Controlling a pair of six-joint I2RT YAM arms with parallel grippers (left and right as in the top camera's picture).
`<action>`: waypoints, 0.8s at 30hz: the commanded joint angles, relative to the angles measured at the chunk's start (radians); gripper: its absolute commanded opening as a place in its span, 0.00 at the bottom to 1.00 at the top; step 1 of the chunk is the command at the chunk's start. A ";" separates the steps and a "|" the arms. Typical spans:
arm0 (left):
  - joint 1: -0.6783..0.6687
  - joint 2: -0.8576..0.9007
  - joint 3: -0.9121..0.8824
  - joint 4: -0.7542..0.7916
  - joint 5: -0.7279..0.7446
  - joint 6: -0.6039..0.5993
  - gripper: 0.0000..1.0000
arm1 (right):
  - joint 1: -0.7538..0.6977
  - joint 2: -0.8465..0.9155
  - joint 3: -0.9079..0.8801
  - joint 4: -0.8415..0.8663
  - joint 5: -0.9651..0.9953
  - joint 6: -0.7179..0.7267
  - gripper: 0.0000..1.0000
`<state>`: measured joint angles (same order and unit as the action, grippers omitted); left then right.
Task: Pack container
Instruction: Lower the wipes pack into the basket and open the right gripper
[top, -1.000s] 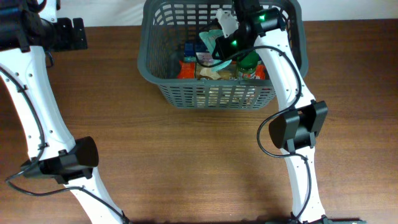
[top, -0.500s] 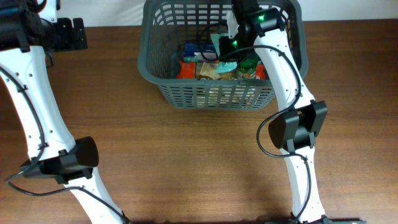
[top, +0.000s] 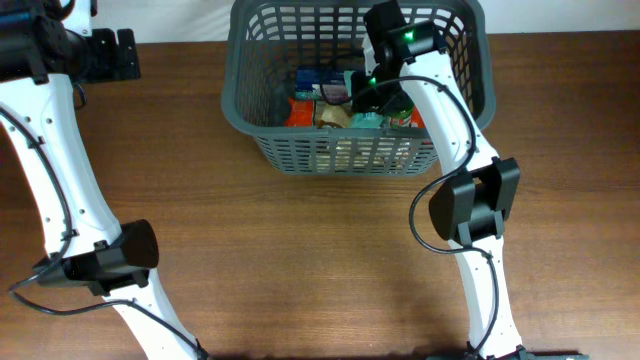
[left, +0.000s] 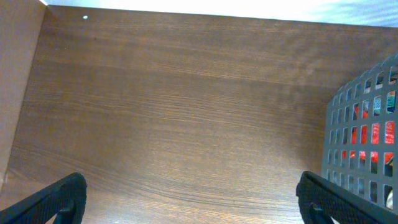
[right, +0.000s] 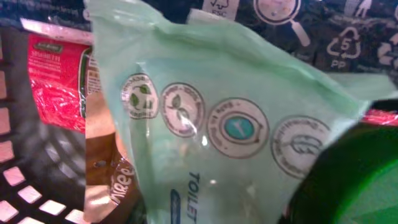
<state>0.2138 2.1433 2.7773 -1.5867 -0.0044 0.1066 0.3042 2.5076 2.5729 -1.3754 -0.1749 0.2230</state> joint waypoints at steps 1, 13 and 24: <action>0.005 0.002 -0.003 -0.001 0.000 -0.016 0.99 | 0.009 0.002 -0.005 0.010 0.011 0.003 0.51; 0.005 0.002 -0.002 -0.001 0.000 -0.016 0.99 | 0.009 -0.074 0.069 -0.001 0.011 -0.121 0.53; 0.005 0.001 -0.003 -0.001 0.000 -0.016 0.99 | 0.009 -0.262 0.204 -0.014 0.056 -0.208 0.56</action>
<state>0.2138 2.1433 2.7773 -1.5867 -0.0044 0.1066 0.3077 2.3280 2.7388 -1.3895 -0.1368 0.0635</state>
